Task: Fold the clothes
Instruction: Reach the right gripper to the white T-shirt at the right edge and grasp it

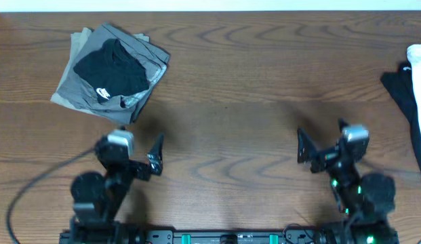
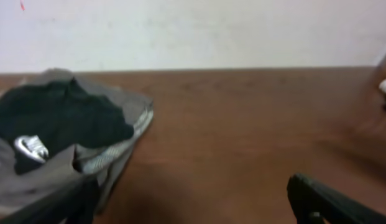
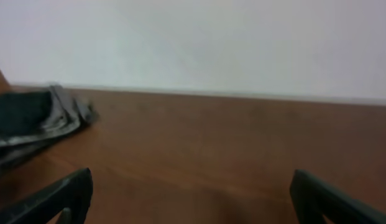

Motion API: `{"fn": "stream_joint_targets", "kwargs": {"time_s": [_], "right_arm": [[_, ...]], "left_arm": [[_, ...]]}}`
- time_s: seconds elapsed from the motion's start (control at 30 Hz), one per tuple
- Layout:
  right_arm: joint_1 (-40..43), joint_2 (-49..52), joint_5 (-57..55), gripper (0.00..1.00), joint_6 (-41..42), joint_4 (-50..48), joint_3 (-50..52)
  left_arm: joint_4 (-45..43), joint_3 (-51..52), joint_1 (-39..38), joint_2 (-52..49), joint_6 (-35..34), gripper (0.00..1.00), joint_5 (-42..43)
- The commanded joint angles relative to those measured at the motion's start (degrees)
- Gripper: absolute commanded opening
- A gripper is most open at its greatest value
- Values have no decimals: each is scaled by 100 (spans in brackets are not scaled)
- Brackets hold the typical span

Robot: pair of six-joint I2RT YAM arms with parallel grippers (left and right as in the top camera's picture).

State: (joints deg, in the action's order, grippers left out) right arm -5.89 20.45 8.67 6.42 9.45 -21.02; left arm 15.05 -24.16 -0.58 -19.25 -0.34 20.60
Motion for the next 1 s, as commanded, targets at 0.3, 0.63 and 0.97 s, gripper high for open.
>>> {"fn": "stream_joint_targets", "kwargs": {"time_s": [0.3,0.63,0.97], "right_arm": [[26,4870,603,99,170,3060,-3917],[688,6450,120,99,758,3405,-5119],[2680,8196,-527,98,944,3574,-7416]], "left_arm": [[3156,-3978,24,-4341,-66,98,-52],[3318,-4172,24,-5213,-103,98,297],[3329,-4172,24,-5213,-98,98,293]]}}
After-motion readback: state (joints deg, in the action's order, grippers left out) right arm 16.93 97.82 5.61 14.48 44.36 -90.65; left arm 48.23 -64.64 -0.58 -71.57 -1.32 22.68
